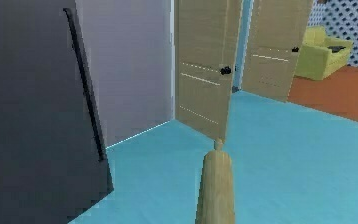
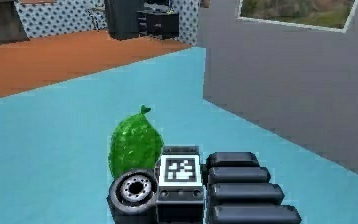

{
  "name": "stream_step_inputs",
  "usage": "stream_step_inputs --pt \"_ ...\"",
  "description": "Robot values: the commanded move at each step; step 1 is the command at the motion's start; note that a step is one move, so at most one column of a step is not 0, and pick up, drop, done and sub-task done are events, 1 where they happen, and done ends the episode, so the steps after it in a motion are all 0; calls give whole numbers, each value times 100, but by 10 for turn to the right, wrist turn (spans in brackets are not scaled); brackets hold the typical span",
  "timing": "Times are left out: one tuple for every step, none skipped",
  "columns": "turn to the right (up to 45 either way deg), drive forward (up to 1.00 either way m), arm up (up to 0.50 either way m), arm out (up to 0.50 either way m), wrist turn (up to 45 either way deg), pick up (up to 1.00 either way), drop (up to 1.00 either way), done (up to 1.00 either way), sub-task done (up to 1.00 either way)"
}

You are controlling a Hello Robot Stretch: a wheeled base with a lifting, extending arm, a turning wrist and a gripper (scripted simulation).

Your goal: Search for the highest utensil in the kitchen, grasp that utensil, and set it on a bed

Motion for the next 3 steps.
stream_step_inputs --pt "270 0 0 0 0 0 0 0 0" --pt "0 70 0 0 0 0 0 0 0" --pt "390 0 0 0 0 0 0 0 0"
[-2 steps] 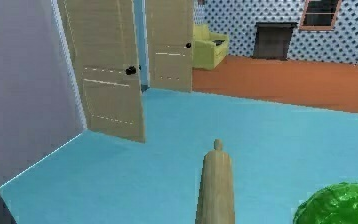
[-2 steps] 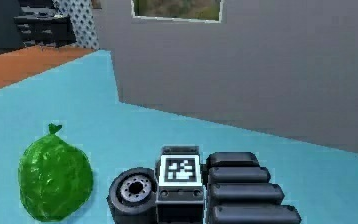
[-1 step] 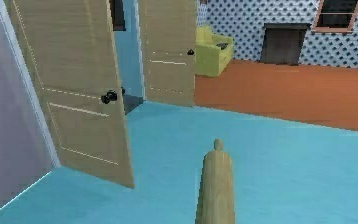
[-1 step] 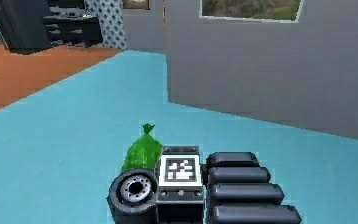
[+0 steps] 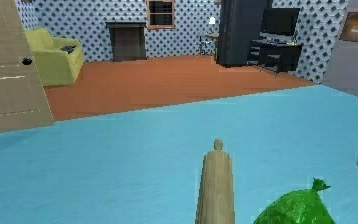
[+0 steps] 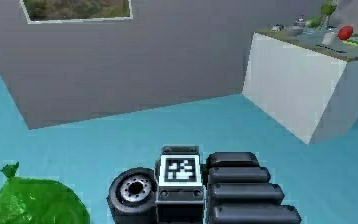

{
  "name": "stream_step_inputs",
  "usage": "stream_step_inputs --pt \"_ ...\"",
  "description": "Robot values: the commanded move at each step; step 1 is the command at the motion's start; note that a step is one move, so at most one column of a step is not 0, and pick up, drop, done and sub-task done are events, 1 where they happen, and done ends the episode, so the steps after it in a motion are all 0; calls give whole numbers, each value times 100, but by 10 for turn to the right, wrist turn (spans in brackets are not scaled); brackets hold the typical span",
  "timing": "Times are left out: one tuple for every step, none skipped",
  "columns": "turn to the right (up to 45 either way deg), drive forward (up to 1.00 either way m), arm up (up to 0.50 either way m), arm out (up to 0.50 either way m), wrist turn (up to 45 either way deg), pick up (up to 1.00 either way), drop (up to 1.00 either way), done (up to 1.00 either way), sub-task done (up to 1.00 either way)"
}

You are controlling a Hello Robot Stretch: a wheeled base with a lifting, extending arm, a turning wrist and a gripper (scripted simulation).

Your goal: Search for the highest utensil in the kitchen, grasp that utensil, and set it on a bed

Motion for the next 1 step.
stream_step_inputs --pt "0 5 0 0 0 0 0 0 0"
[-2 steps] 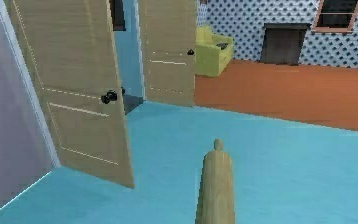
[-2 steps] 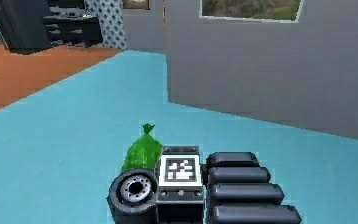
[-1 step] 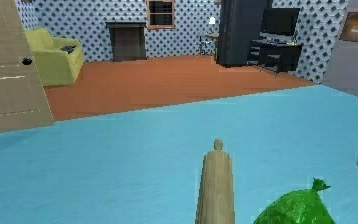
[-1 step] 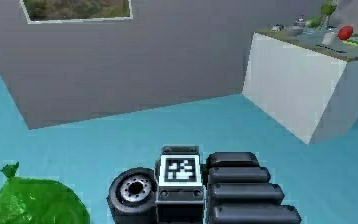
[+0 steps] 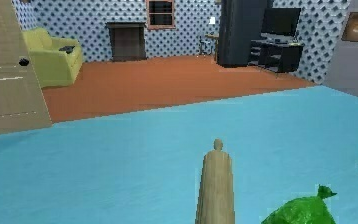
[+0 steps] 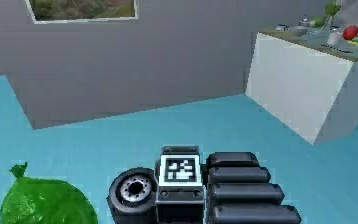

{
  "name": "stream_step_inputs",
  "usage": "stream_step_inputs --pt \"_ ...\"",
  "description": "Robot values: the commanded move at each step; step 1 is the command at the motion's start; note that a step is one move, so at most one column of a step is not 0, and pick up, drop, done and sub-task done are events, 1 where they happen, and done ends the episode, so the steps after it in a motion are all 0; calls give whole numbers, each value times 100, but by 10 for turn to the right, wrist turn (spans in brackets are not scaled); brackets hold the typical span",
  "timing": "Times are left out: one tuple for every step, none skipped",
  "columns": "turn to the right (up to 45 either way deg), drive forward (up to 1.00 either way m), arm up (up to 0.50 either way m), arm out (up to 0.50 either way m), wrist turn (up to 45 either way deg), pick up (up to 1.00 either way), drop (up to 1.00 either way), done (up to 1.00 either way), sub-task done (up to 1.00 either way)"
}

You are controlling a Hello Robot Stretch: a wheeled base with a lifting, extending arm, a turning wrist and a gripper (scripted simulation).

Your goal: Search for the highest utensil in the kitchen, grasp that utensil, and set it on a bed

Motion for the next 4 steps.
stream_step_inputs --pt "-330 0 0 0 0 0 0 0 0" --pt "0 100 0 0 0 0 0 0 0" --pt "0 40 0 0 0 0 0 0 0" --pt "-180 0 0 0 0 0 0 0 0"
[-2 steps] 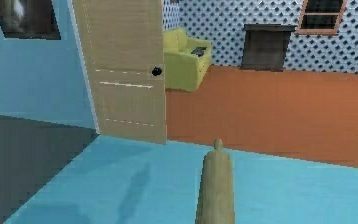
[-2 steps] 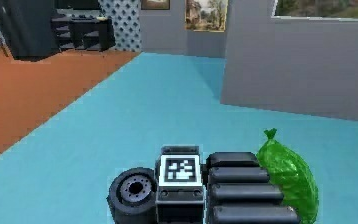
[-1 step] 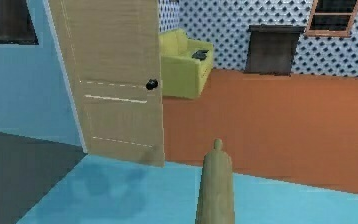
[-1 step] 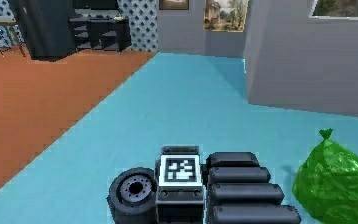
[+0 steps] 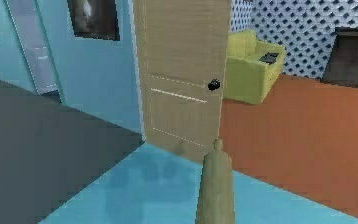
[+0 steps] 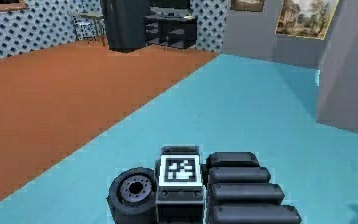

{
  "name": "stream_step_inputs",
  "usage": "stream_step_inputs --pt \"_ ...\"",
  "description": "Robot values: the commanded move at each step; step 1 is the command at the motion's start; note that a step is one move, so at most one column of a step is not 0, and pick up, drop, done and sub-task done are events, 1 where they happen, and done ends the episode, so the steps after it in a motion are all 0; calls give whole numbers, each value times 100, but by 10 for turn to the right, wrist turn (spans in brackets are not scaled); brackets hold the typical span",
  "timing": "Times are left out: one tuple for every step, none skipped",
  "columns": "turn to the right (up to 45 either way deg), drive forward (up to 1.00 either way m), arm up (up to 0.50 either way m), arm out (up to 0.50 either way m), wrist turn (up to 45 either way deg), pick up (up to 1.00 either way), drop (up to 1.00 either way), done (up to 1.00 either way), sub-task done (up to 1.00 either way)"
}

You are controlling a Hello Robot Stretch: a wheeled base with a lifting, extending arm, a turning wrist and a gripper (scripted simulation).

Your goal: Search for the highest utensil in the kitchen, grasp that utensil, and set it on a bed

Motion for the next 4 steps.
stream_step_inputs --pt "0 55 0 0 0 0 0 0 0" --pt "-450 0 0 0 0 0 0 0 0" --pt "0 100 0 0 0 0 0 0 0" --pt "-30 0 0 0 0 0 0 0 0"
